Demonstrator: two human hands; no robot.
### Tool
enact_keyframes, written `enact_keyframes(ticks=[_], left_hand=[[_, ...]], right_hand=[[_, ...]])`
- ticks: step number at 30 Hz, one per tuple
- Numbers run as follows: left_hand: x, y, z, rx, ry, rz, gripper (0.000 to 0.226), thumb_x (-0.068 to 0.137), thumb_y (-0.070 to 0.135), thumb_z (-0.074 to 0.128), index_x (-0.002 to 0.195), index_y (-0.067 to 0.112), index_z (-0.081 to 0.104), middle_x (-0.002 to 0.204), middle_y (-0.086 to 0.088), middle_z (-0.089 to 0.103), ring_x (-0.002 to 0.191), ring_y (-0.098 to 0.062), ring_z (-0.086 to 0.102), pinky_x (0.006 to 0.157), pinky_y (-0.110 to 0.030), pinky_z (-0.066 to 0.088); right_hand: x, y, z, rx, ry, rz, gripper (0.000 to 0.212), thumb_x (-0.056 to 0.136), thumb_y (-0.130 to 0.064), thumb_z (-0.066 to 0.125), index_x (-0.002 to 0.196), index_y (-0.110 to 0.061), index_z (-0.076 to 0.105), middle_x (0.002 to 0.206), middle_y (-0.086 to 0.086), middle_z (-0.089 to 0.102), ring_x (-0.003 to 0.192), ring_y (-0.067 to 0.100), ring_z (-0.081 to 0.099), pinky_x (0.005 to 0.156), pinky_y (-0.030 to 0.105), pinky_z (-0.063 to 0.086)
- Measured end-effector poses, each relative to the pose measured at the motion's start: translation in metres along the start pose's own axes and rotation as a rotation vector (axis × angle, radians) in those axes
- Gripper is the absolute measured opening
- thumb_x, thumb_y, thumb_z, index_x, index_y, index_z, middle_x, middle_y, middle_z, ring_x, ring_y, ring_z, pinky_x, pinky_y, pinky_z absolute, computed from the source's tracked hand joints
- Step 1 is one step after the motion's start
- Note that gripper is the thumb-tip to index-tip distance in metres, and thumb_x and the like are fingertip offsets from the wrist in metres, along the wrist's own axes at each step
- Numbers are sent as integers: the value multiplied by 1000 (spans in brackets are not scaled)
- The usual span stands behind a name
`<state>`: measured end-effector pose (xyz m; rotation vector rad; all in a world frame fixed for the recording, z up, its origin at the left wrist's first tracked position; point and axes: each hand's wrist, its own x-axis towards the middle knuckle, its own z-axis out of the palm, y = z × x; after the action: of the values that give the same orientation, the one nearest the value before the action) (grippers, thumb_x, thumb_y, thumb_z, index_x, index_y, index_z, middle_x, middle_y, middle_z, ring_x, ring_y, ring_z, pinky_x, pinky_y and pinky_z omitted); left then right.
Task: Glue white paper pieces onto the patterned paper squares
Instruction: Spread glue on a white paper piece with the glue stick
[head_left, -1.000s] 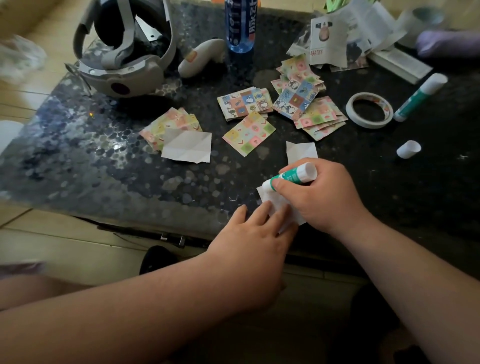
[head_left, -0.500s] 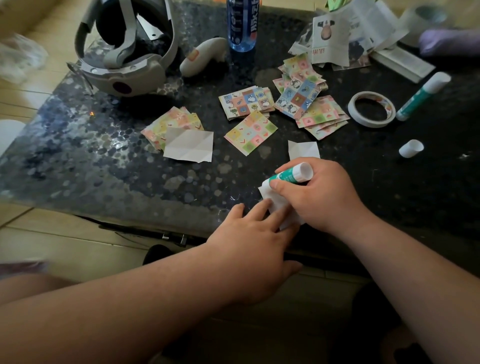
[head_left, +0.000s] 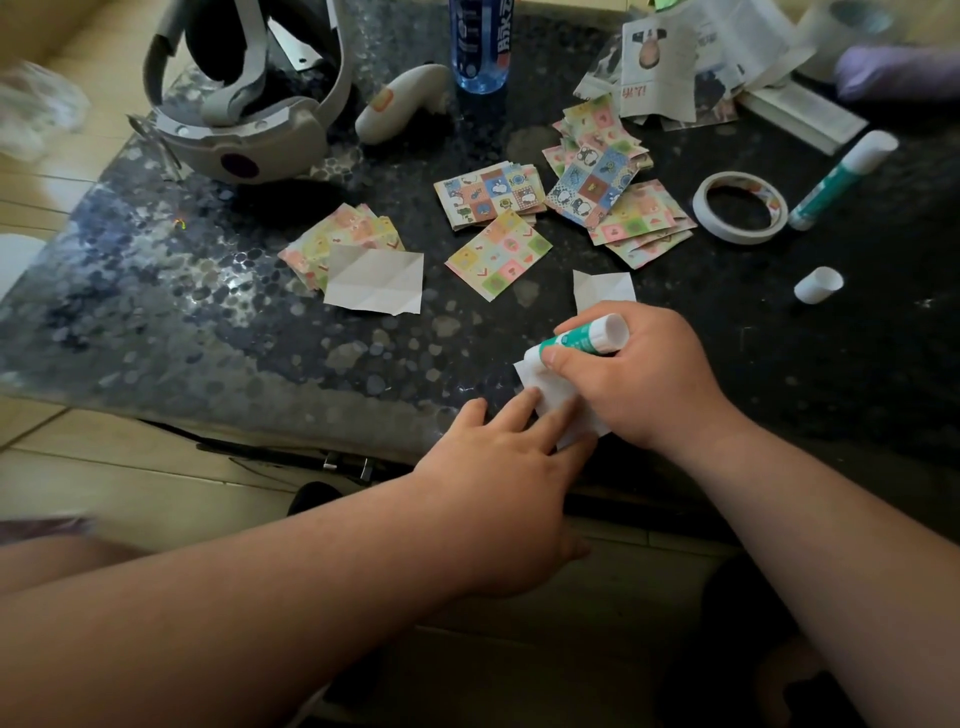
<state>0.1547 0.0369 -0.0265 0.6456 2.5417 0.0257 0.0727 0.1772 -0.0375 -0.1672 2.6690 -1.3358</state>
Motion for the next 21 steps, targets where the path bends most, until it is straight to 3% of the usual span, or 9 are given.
enact_keyframes(ticks=[7,13,21], left_hand=[[0,-2,0,-18,16,2,87,95,73,34,161,29,-1,170,1,-11,155,-25,-12,122,-58,12],[-1,0,2,-10,-6,-4,89,94,72,40,161,31,-2,169,2,-16,155,-26,-12,122,-59,9],[-1,1,1,-5,0,-8,90,94,73,40,161,31,-4,169,1,-15,155,-26,-11,122,-58,10]], right_hand=[[-2,-1,-5,-39,-126,-33,9,85,-28,81,91,-25,75,83,-14,69,86,-8,63,59,4,46],[6,2,-7,-66,20,7,10,83,-28,83,87,-23,75,80,-13,68,72,-1,63,57,4,42],[2,0,-8,-81,-59,-15,10,85,-30,82,88,-25,74,80,-15,67,78,-2,65,58,3,45]])
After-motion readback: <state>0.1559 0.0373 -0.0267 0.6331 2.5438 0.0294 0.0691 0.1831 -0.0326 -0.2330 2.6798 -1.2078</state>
